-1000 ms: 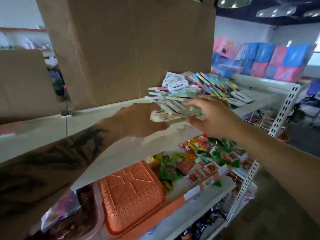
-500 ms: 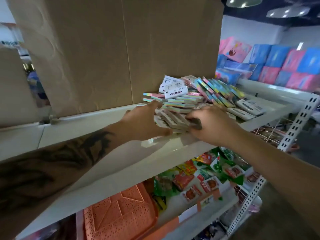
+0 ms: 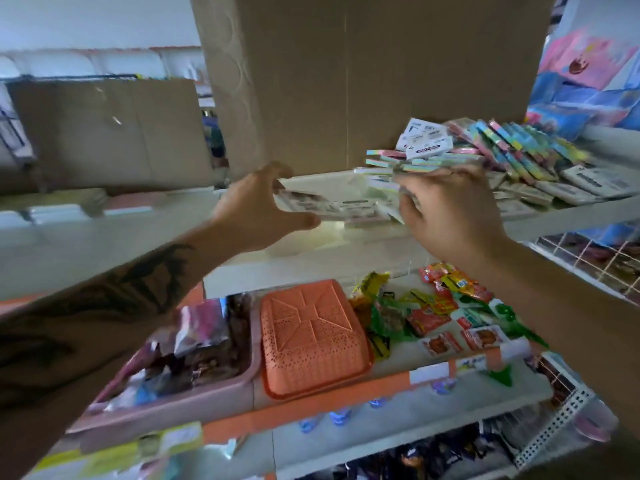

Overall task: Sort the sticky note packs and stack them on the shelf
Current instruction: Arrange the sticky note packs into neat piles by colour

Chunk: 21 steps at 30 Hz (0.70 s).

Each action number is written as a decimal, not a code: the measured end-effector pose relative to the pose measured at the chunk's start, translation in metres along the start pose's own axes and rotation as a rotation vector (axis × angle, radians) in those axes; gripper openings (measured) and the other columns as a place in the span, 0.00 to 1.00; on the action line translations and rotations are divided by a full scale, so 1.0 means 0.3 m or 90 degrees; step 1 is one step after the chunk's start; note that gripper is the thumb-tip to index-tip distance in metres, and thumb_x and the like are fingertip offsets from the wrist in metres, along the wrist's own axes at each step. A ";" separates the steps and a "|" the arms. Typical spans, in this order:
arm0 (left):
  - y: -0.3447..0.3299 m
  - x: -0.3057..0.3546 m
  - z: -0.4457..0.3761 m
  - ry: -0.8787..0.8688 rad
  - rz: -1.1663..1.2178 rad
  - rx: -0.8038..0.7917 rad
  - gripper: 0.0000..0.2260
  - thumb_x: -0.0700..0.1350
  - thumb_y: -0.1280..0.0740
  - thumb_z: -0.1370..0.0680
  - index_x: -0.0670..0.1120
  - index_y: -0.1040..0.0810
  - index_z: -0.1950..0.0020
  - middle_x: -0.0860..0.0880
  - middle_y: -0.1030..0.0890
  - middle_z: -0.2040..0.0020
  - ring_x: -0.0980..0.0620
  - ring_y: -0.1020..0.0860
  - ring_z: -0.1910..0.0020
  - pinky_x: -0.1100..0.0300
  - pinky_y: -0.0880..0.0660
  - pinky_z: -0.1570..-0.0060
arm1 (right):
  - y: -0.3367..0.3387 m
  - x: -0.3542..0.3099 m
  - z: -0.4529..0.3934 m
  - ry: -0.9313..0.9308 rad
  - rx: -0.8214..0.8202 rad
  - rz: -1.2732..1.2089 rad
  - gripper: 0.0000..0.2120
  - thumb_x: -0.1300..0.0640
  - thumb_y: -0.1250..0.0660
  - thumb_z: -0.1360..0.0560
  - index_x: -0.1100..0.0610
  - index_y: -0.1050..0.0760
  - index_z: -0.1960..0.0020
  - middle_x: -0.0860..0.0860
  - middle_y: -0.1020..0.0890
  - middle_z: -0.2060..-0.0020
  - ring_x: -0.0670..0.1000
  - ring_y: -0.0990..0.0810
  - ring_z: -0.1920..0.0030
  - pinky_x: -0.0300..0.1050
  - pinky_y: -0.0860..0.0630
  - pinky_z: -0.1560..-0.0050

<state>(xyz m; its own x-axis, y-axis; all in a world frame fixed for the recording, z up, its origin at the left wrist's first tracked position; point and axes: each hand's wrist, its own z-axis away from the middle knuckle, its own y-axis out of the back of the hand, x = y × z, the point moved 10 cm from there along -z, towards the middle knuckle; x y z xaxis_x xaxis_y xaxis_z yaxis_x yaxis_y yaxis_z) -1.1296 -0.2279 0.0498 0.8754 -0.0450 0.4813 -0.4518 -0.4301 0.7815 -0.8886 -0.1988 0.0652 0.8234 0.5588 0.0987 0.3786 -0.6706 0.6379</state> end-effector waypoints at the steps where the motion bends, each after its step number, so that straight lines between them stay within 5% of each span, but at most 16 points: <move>1: 0.043 -0.037 0.030 0.013 -0.005 0.012 0.36 0.61 0.19 0.35 0.54 0.26 0.31 0.52 0.19 0.42 0.48 0.21 0.45 0.52 0.24 0.43 | 0.009 -0.044 -0.006 0.010 0.013 -0.012 0.12 0.56 0.39 0.23 0.54 0.17 0.47 0.54 0.17 0.66 0.60 0.18 0.62 0.54 0.30 0.49; 9: 0.333 -0.366 0.239 0.090 -0.029 0.068 0.33 0.63 0.21 0.35 0.54 0.24 0.34 0.52 0.20 0.43 0.50 0.20 0.52 0.59 0.26 0.58 | -0.002 -0.463 -0.064 0.092 0.036 -0.085 0.11 0.57 0.37 0.25 0.53 0.16 0.48 0.54 0.18 0.69 0.59 0.18 0.64 0.54 0.27 0.48; 15: 0.538 -0.652 0.342 0.122 -0.043 0.083 0.32 0.63 0.20 0.34 0.55 0.24 0.34 0.55 0.20 0.45 0.51 0.19 0.54 0.58 0.24 0.59 | -0.063 -0.840 -0.142 0.181 0.021 -0.116 0.09 0.59 0.31 0.25 0.50 0.16 0.48 0.49 0.17 0.67 0.55 0.17 0.59 0.53 0.29 0.45; 21: 0.717 -0.962 0.389 0.157 -0.034 0.033 0.36 0.63 0.19 0.36 0.54 0.24 0.32 0.54 0.20 0.42 0.51 0.20 0.47 0.54 0.24 0.46 | -0.149 -1.167 -0.281 0.175 -0.027 -0.123 0.09 0.57 0.36 0.26 0.50 0.16 0.53 0.51 0.18 0.70 0.58 0.18 0.63 0.53 0.28 0.50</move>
<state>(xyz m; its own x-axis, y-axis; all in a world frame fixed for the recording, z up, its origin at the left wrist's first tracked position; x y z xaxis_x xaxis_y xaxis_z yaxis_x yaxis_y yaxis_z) -1.4594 -0.4127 0.0327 0.8262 0.1977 0.5275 -0.3914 -0.4721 0.7899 -1.2293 -0.3232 0.0665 0.5910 0.7880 0.1725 0.4936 -0.5224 0.6953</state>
